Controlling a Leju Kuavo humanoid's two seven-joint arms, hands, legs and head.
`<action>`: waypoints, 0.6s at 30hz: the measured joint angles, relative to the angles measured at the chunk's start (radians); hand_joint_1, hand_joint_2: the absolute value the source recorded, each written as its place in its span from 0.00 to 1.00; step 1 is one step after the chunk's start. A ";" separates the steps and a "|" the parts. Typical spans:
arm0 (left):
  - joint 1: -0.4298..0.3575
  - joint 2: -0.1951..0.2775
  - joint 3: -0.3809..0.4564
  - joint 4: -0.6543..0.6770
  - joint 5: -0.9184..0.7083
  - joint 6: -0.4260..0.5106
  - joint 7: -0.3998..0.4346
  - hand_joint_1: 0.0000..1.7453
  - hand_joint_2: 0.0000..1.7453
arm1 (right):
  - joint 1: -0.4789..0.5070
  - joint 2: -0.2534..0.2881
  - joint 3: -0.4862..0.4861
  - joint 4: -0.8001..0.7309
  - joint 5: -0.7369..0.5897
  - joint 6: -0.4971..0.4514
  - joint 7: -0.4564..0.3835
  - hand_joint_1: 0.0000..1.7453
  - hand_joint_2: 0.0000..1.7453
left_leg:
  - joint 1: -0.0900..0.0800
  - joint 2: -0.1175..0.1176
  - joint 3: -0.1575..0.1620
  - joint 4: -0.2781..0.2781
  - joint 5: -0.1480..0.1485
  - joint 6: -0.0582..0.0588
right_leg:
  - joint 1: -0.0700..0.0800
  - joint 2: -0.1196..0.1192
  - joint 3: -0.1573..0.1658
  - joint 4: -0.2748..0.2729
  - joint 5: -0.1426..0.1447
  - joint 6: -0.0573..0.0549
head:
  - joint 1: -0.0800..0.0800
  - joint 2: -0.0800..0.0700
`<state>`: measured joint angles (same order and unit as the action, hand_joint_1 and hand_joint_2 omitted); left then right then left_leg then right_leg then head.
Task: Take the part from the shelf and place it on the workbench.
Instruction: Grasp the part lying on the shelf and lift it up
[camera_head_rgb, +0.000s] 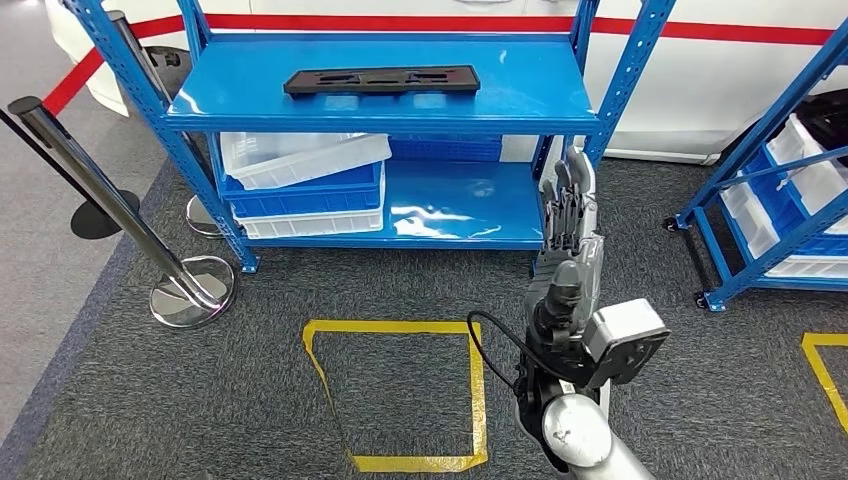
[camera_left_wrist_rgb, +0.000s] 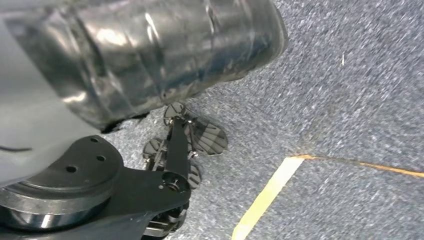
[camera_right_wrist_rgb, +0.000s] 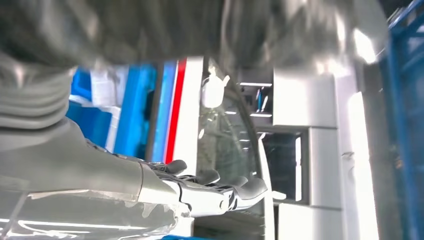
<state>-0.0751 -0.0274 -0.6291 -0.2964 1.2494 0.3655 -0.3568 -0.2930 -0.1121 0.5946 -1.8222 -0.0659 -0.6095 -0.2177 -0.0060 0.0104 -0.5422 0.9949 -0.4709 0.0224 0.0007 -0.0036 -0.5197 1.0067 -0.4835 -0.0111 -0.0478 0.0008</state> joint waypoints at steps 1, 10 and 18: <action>0.000 0.000 -0.002 0.001 0.005 0.000 -0.011 0.00 1.00 | -0.004 -0.008 0.015 -0.020 0.024 0.002 0.012 0.00 1.00 | 0.000 0.000 0.000 0.000 0.000 0.000 | 0.000 0.000 0.000 0.000 0.000 0.000 | 0.000 0.000; -0.005 0.000 -0.014 0.004 0.078 -0.011 -0.167 0.00 1.00 | -0.028 -0.062 0.115 -0.145 0.129 0.064 0.072 0.00 1.00 | 0.000 0.000 0.000 0.000 0.000 0.000 | 0.000 0.000 0.000 0.000 0.000 0.000 | 0.000 0.000; -0.007 0.002 -0.018 0.009 0.093 0.001 -0.178 0.00 1.00 | -0.025 -0.075 0.139 -0.174 0.099 0.036 0.039 0.00 1.00 | 0.000 0.000 0.000 0.000 0.000 0.000 | 0.000 0.000 0.000 0.000 0.000 0.000 | 0.000 0.000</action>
<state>-0.0825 -0.0257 -0.6476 -0.2870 1.3423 0.3663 -0.5351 -0.3181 -0.1870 0.7339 -1.9965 0.0334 -0.5737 -0.1788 -0.0060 0.0103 -0.5423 0.9949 -0.4710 0.0224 0.0007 -0.0035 -0.5198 1.0066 -0.4835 -0.0111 -0.0478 0.0008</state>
